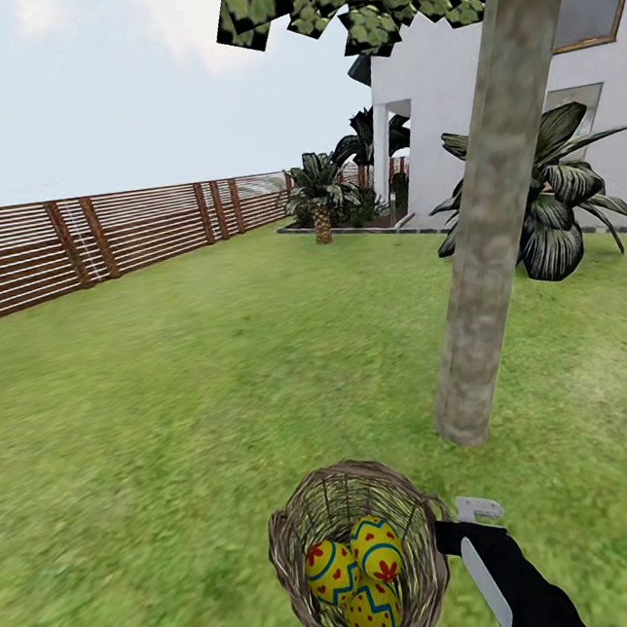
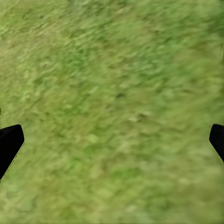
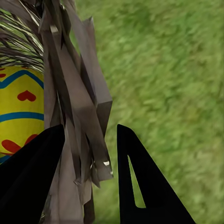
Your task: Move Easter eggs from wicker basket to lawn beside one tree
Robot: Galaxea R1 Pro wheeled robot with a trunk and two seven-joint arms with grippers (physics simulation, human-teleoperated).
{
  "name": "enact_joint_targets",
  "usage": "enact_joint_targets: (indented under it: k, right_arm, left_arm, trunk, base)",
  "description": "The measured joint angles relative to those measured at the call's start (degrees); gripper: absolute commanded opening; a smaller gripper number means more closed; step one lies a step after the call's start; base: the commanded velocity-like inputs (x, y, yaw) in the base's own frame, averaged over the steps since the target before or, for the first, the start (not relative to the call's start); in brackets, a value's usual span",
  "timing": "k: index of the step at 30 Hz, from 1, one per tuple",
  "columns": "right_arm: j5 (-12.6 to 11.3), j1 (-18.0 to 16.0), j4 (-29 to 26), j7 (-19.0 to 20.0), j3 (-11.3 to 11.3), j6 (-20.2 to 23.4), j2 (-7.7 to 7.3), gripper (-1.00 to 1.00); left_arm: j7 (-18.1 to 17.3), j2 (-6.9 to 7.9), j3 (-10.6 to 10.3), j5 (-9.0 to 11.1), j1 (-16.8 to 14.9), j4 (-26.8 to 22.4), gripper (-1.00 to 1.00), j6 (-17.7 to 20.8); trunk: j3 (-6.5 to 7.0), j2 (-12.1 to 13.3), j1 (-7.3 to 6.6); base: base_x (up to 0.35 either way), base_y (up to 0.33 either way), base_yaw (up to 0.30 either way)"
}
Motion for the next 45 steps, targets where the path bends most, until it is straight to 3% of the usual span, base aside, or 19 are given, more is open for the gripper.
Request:
enact_joint_targets:
  k: [14, 36, 45]
  right_arm:
    - [0.03, 0.01, 0.03, 0.02, -0.11, -0.07, 0.0, -1.0]
    - [-0.17, 0.0, 0.01, 0.04, 0.01, -1.31, 0.09, -1.0]
    - [-0.04, 0.03, 0.05, -0.02, 0.13, -2.11, 0.09, -1.0]
  left_arm:
    - [0.68, 1.09, 0.02, 0.11, -0.26, -0.26, 1.0, -0.26]
    - [0.69, 1.22, -0.05, 0.17, -0.27, -0.44, 1.0, -0.52]
    - [0.66, 1.2, -0.06, 0.1, -0.18, -0.79, 1.0, -0.51]
  trunk:
    - [-2.52, -5.62, 3.08]
    - [-2.52, -5.64, 3.09]
    - [-4.14, -9.24, 5.06]
  base:
    - [0.0, 0.0, 0.0]
    - [0.122, 0.0, 0.0]
    - [0.0, 0.0, 0.0]
